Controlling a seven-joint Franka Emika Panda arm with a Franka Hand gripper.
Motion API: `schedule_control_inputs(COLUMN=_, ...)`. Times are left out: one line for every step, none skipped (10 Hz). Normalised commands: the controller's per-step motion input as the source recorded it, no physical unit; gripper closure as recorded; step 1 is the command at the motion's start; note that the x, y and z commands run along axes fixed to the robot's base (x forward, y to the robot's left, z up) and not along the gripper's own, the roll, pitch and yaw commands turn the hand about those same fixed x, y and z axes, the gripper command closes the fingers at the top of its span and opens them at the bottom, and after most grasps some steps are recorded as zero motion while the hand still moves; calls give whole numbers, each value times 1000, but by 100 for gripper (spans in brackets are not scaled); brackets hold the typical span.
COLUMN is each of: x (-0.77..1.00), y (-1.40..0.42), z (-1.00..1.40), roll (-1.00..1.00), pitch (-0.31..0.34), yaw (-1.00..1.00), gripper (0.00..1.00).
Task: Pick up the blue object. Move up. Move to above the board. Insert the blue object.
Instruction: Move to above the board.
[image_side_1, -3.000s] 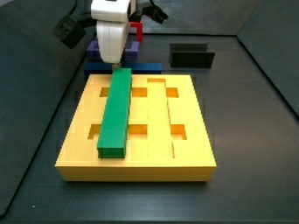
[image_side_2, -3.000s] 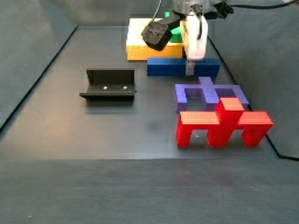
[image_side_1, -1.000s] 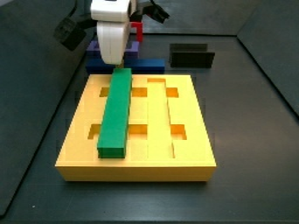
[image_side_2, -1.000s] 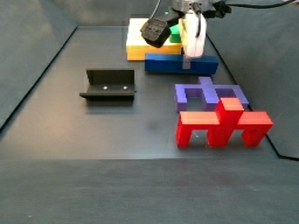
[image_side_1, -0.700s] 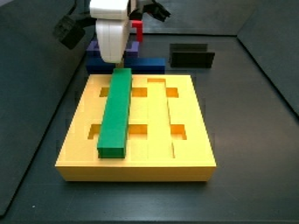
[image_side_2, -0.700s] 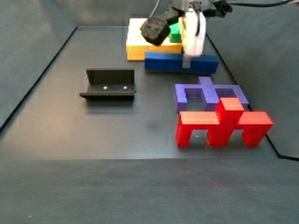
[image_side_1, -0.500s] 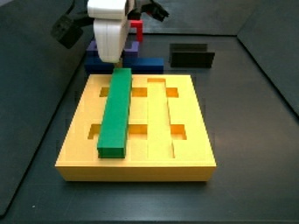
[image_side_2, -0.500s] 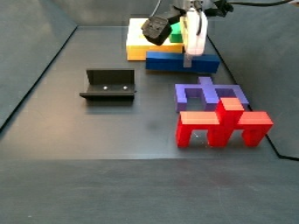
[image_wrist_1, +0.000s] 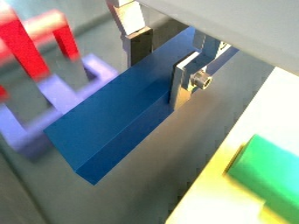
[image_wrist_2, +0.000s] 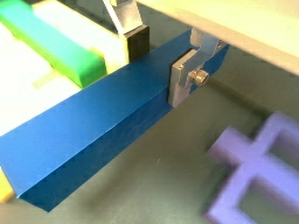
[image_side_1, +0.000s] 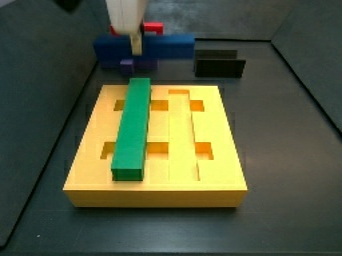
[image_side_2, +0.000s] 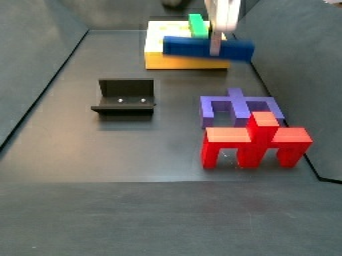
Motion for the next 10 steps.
schedule_control_inputs(x=-49, y=-6, z=1400, roll=-25, pitch=49, yaw=-5, gripper=100)
schedule_control_inputs(x=-26, y=4, z=1400, roll=-83, pitch=26, yaw=-11, gripper=100)
schedule_control_inputs(x=12, y=1, z=1400, roll=-73, pitch=61, yaw=-11, gripper=100)
schedule_control_inputs(x=-10, y=2, z=1400, roll=-63, pitch=88, yaw=-8, gripper=100)
schedule_control_inputs(x=3, y=6, z=805, roll=-65, pitch=63, yaw=-13, gripper=100)
schedule_control_inputs(x=34, y=7, z=430, roll=-74, pitch=61, yaw=-8, gripper=100)
schedule_control_inputs(x=39, y=7, z=229, roll=-64, pitch=72, yaw=-11, gripper=100)
schedule_control_inputs(x=16, y=6, z=173, roll=-62, pitch=75, yaw=-3, gripper=100)
schedule_control_inputs(x=616, y=-1400, z=369, roll=-6, pitch=30, yaw=1000, gripper=100)
schedule_control_inputs(x=613, y=-1400, z=328, roll=3, pitch=29, yaw=1000, gripper=100)
